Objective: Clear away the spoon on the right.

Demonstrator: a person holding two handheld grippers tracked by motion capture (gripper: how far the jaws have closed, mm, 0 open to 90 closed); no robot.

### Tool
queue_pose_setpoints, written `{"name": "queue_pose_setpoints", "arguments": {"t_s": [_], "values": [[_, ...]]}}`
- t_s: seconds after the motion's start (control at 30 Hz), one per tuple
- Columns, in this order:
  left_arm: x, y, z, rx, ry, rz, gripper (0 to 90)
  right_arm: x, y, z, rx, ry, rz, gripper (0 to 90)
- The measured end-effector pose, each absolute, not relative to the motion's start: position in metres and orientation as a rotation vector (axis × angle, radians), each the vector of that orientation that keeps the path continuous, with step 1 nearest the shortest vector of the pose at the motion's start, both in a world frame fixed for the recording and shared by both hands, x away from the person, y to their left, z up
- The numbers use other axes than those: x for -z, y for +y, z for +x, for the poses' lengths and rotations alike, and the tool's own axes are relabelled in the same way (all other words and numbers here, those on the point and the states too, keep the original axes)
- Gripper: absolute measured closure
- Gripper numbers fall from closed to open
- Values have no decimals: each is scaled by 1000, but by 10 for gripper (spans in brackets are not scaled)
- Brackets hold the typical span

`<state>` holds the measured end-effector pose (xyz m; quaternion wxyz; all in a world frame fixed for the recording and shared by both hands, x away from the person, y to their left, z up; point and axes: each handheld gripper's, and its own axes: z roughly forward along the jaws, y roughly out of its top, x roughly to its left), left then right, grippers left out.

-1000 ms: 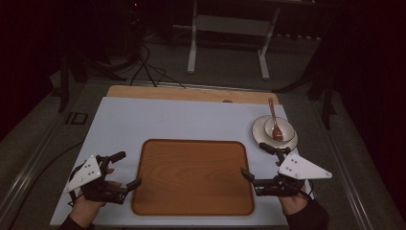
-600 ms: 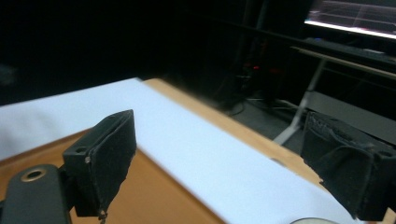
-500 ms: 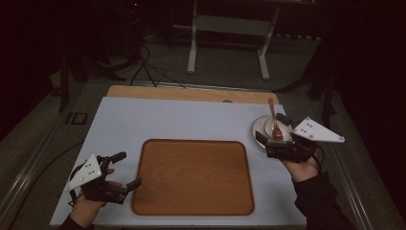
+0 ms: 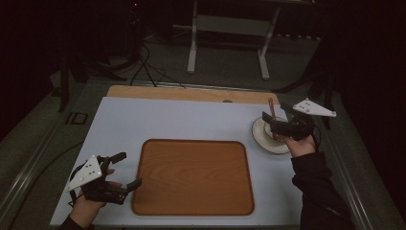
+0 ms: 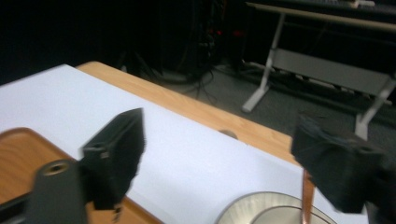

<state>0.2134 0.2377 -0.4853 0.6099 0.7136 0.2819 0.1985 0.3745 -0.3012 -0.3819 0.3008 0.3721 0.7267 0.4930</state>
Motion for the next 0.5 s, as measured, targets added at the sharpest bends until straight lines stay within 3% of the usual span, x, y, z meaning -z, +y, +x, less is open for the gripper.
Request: {"name": "queue_pose_setpoints", "arguments": {"t_s": [0.37,0.5], "values": [[486,238,214,-450,658,1648,16,414,-319,423,-1139,1966,1185,444],[486,238,215,-453,661,1648,16,429,-326,437,-1070,1961,1251,462]]}}
